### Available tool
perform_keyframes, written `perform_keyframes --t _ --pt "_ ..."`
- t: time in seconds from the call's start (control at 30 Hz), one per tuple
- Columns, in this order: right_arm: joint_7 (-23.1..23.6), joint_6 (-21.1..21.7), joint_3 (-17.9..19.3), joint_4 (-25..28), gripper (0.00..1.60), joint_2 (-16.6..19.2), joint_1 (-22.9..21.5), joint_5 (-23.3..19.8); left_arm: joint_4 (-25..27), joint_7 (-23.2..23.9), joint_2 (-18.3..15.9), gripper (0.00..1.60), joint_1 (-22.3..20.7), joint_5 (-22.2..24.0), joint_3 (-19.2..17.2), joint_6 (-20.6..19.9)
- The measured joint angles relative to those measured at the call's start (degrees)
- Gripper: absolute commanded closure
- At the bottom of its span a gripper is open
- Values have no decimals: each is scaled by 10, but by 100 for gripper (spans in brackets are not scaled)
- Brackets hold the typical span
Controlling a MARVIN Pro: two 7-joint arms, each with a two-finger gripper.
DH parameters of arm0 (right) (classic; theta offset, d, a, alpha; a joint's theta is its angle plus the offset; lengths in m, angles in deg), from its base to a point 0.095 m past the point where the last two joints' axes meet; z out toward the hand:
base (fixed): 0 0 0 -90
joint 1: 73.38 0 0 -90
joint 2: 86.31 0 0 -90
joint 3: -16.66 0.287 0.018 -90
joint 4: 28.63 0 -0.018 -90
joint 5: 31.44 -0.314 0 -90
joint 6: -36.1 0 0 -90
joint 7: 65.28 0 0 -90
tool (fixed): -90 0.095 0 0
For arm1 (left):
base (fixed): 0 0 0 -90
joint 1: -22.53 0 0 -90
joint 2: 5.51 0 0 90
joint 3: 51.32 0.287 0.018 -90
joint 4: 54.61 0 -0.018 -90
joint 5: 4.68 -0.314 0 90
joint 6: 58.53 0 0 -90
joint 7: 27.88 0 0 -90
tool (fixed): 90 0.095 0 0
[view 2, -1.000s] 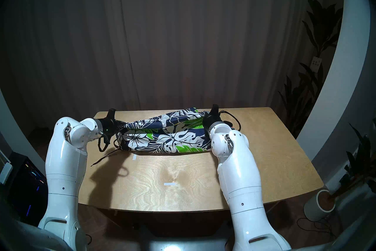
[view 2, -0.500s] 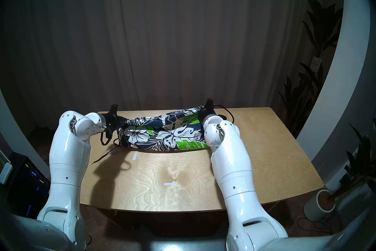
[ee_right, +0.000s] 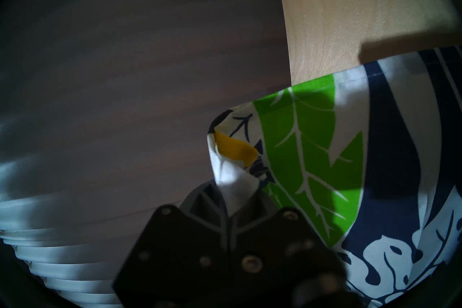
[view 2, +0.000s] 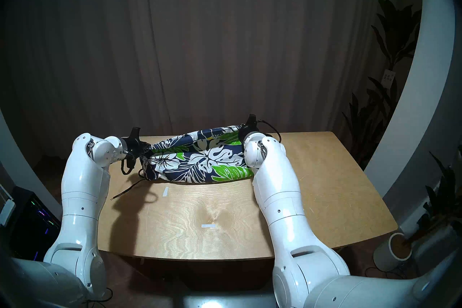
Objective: Fold the pants in half lengthwise, then in half again, and set them down flat
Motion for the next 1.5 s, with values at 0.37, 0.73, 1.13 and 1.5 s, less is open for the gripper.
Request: perform_keyframes --t 0.37,0.73,1.13,1.5 --pt "-4 -18 0 -83 160 -12 -54 3 -47 6 1 160 -17 -9 1 9" --pt "-8 -32 9 -159 160 -18 -107 5 -83 12 2 160 -38 -17 12 16" --pt "-10 -47 8 -247 160 -26 -163 12 -123 18 5 136 -63 -30 28 28" --pt "-11 -60 3 -308 160 -33 -199 16 -152 23 7 126 -83 -41 39 39"
